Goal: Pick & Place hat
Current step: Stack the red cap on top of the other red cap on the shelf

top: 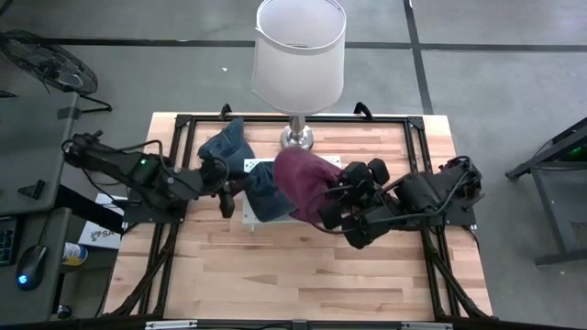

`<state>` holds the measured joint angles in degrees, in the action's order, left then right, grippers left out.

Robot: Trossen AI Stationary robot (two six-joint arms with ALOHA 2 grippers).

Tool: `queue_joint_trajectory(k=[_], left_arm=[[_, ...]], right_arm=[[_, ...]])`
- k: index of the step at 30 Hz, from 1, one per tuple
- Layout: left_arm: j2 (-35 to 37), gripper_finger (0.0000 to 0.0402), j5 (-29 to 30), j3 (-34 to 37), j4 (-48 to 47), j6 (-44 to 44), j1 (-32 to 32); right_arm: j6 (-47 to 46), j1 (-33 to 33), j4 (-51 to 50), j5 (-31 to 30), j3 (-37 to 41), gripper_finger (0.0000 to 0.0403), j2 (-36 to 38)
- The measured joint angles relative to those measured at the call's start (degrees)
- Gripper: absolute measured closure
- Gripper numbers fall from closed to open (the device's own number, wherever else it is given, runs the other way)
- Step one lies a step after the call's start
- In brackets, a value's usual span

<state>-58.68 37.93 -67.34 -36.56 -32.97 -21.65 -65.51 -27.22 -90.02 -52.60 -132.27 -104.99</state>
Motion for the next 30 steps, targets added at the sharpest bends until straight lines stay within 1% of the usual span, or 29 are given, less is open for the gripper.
queue_joint_trajectory(k=[4, 8, 11, 16, 21, 26, 30], left_arm=[[1.2, 0.0308, 2.5, 5.2, 1.2, -10.7, 1.6], [1.1, 0.0328, 3.6, 8.1, 0.9, -16.0, 2.4], [1.1, 0.0341, 4.4, 8.4, -0.3, -16.9, 2.3], [1.5, 0.0361, 5.4, 8.5, -7.6, -20.7, 2.2], [1.6, 0.0381, 6.2, 8.5, -10.8, -22.8, 2.1], [1.6, 0.0399, 7.7, 8.5, -11.2, -22.2, 2.1], [1.6, 0.0400, 7.0, 8.5, -11.5, -18.4, 2.1]], right_arm=[[-0.5, 1.3, 0.0, -0.5, 0.0, 0.0382, 0.0], [-0.5, 2.8, 0.0, -0.6, 0.0, 0.0382, 0.0], [-0.3, 4.1, 0.0, -0.4, 0.0, 0.0382, 0.0], [-0.2, 6.0, 0.0, 1.0, 0.0, 0.0382, 0.2], [-1.5, 7.0, 0.0, 5.1, 0.0, 0.0382, 0.2], [-3.2, 7.0, 0.0, 5.0, 0.0, 0.0382, 0.2], [-3.3, 7.0, 0.0, 4.9, 0.0, 0.0382, 0.2]])
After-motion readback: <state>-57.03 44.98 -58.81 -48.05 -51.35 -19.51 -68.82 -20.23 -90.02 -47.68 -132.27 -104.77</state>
